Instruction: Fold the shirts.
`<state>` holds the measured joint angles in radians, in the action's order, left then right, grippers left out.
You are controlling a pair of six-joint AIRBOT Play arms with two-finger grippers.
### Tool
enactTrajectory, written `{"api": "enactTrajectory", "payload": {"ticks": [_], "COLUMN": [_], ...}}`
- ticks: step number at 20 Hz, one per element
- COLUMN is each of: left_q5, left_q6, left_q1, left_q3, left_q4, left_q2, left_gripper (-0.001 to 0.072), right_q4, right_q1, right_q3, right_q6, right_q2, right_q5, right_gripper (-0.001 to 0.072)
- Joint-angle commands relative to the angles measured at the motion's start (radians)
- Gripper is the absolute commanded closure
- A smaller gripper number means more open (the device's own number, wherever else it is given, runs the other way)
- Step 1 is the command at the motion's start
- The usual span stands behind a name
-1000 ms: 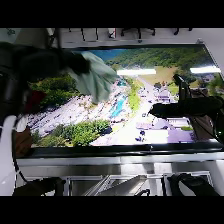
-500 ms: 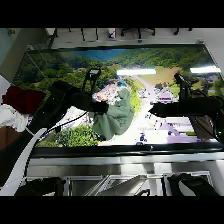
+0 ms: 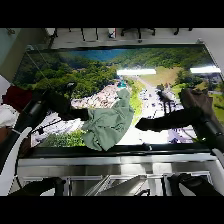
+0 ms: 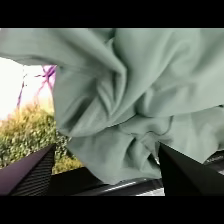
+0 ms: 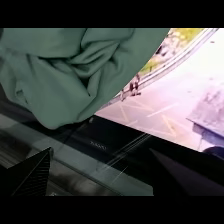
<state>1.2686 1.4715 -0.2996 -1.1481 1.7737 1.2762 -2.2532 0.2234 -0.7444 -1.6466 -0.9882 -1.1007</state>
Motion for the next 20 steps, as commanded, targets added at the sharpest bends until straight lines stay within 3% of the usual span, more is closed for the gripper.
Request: {"api": "enactTrajectory", "payload": {"ticks": [1,4,9,10,12,13,14,15,16,17,18,20], "left_q5": [-0.144,-0.219,-0.253,-0.266,-0.303,-0.320,-0.329,-0.338,-0.350,-0.354,-0.353,-0.354], "left_q6": [0.024,0.141,0.187,0.187,0.187,0.185,0.185,0.185,0.185,0.185,0.185,0.185], "left_q1": [0.138,0.200,0.145,0.119,0.069,0.047,0.024,0.008,-0.002,-0.004,-0.002,0.025], "left_q3": [0.184,0.307,0.441,0.456,0.484,0.491,0.492,0.491,0.491,0.491,0.491,0.489], "left_q4": [0.100,0.302,0.324,0.323,0.324,0.324,0.322,0.322,0.322,0.322,0.322,0.316], "left_q2": [-0.047,-0.024,-0.005,-0.005,-0.005,-0.005,-0.005,-0.005,-0.005,-0.005,-0.005,-0.036], "left_gripper": [0.0008,0.0008,0.0009,0.0009,0.0010,0.0019,0.0174,0.0404,0.0582,0.0617,0.0688,0.0690], "right_q4": [-0.143,-0.186,-0.209,-0.209,-0.209,-0.209,-0.209,-0.208,-0.209,-0.208,-0.207,-0.203], "right_q1": [0.173,0.299,0.376,0.380,0.386,0.386,0.387,0.387,0.386,0.385,0.382,0.361], "right_q3": [0.167,0.157,0.013,-0.020,-0.071,-0.087,-0.097,-0.100,-0.101,-0.103,-0.106,-0.130], "right_q6": [-0.005,-0.001,0.002,0.002,-0.004,-0.005,-0.005,-0.006,-0.026,-0.031,-0.033,-0.063], "right_q2": [-0.059,-0.193,-0.388,-0.410,-0.451,-0.467,-0.479,-0.483,-0.483,-0.483,-0.482,-0.463], "right_q5": [0.232,0.366,0.386,0.386,0.381,0.370,0.364,0.366,0.373,0.373,0.371,0.342], "right_gripper": [0.0050,0.0050,0.0051,0.0079,0.0231,0.0230,0.0258,0.0456,0.0599,0.0616,0.0693,0.0693]}}
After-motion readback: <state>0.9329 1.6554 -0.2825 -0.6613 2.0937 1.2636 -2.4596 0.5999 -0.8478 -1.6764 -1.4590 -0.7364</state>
